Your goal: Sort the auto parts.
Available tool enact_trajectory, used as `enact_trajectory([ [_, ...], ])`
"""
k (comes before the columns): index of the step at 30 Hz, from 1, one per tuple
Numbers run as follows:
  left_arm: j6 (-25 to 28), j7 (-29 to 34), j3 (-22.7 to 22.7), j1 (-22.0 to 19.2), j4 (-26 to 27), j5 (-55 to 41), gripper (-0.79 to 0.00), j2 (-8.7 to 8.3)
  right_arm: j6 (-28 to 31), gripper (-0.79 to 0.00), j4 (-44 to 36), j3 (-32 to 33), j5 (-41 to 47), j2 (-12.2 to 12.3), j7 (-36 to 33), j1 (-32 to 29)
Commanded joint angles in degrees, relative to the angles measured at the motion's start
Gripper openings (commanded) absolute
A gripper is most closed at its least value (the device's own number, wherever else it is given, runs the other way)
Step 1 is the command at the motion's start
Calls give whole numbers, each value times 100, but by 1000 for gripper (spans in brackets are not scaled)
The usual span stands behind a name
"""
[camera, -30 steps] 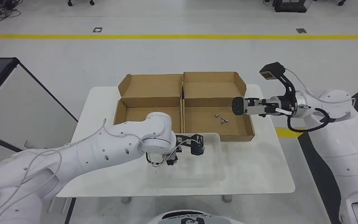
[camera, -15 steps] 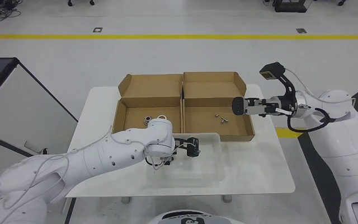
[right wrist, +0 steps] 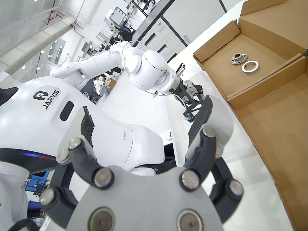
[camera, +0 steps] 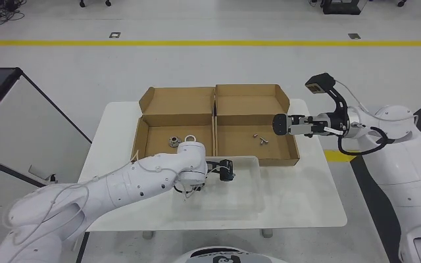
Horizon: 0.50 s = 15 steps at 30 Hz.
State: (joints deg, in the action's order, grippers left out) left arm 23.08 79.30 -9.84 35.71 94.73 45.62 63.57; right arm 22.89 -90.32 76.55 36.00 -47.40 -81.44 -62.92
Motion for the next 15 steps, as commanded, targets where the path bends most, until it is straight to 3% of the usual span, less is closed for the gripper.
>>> enact_trajectory([
  [1, -20, 20, -11, 22, -28, 34, -588, 17, 0, 0, 0, 0, 0, 0, 0, 0],
  [15, 43, 139, -119, 154, -103, 134, -523, 92, 0, 0, 0, 0, 0, 0, 0, 0],
])
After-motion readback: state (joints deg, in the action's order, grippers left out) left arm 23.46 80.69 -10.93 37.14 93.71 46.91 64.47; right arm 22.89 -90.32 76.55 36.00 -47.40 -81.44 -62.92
